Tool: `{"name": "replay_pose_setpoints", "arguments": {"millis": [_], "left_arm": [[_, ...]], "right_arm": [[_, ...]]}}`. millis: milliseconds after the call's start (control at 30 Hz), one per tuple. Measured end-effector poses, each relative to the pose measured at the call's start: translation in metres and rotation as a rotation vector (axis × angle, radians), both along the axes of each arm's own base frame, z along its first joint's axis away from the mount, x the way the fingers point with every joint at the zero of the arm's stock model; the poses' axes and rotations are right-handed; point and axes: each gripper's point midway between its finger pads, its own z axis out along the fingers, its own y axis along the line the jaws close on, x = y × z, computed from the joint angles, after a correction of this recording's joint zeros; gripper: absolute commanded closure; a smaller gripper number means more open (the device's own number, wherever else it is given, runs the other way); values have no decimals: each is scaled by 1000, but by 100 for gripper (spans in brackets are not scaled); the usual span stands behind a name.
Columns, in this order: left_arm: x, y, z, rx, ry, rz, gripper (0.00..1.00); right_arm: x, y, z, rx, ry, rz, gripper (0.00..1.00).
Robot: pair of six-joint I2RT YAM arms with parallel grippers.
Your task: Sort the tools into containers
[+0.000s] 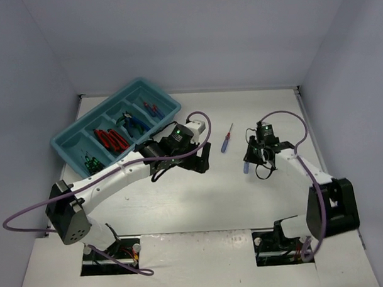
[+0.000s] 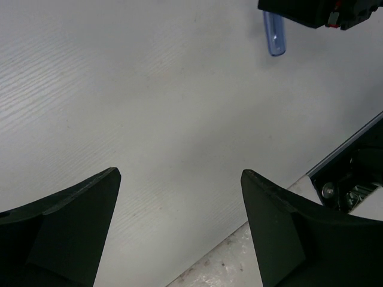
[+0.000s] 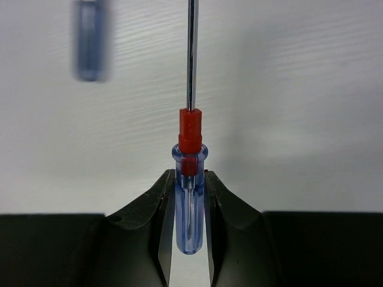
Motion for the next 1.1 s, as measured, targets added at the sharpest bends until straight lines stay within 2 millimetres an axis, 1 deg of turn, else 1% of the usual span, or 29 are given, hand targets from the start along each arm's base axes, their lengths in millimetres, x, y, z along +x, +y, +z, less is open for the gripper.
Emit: {"name": "replay_pose_setpoints", "arguments": {"millis": [33, 100, 167, 267, 333, 400, 500, 733, 767, 867, 900, 933, 1000, 1067, 1100], "left_arm": [[0, -6, 1, -9, 4, -8, 21], [3, -20, 4, -44, 12, -17, 20], [5, -35, 5, -85, 23, -22, 20], [9, -50, 8, -143, 37, -22, 21], [12, -58, 13, -180, 40, -19, 21], [16, -65, 22, -219, 30, -14, 21], [21, -74, 35, -277, 0, -9, 22], [30, -84, 53, -348, -51, -4, 28], [31, -85, 54, -353, -55, -4, 30], [33, -87, 58, -368, -67, -4, 39], [33, -88, 59, -373, -70, -4, 39], [34, -88, 60, -375, -72, -3, 46], [35, -89, 60, -379, -77, -2, 55], [36, -90, 61, -386, -81, -2, 70], [37, -92, 62, -393, -84, -2, 73]], "right_arm": [[1, 13, 15, 34, -43, 26, 100], [7, 38, 51, 122, -145, 68, 100], [14, 52, 86, 202, -238, 79, 100], [20, 66, 135, 308, -365, 88, 100], [19, 73, 159, 365, -421, 92, 100], [17, 77, 175, 412, -451, 95, 100], [14, 83, 186, 468, -461, 98, 100], [8, 94, 192, 544, -435, 107, 100], [7, 95, 193, 552, -433, 109, 100], [6, 98, 196, 574, -434, 115, 100], [6, 99, 198, 581, -435, 117, 100], [5, 100, 199, 586, -436, 120, 100], [4, 102, 201, 595, -438, 125, 100], [4, 102, 202, 600, -439, 128, 100], [3, 103, 203, 601, -440, 129, 100]]}}
